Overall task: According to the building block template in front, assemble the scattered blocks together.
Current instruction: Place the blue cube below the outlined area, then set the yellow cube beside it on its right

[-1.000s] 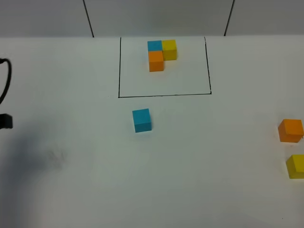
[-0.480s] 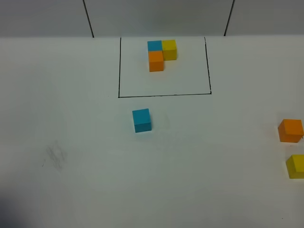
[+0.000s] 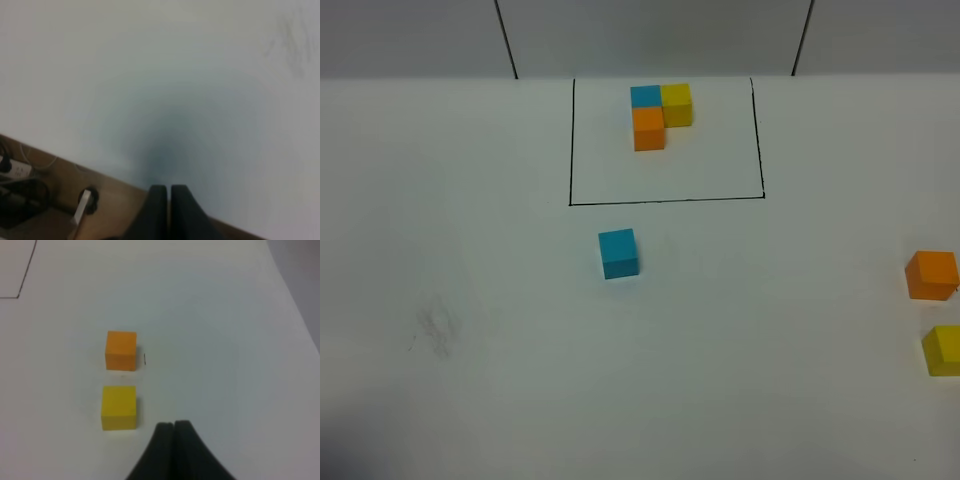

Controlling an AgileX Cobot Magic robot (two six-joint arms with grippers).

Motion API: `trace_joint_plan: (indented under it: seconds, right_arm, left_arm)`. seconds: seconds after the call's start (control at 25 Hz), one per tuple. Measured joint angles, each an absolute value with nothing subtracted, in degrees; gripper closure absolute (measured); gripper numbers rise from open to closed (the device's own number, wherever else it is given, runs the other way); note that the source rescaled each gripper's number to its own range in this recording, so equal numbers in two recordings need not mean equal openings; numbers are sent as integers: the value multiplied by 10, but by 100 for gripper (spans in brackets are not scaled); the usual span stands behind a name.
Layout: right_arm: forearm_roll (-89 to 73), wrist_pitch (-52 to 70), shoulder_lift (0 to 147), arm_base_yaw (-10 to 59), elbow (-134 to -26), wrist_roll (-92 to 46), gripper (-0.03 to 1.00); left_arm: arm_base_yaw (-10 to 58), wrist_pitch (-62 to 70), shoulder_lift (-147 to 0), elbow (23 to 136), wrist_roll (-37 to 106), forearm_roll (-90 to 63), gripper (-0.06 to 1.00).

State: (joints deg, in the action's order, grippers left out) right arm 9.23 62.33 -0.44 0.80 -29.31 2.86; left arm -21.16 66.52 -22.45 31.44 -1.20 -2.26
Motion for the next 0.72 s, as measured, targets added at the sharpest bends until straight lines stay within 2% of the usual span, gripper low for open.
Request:
trace_joint_plan:
  seconds: [0.16,0.72]
  right_arm:
    - [92,623,-4,8,-293,29,97]
    - [92,623,-4,8,-293,29,97]
  left_arm:
    - [-212,622,-196,293,-12,-23,94]
    - [-211,613,-188,292,-10,-23,94]
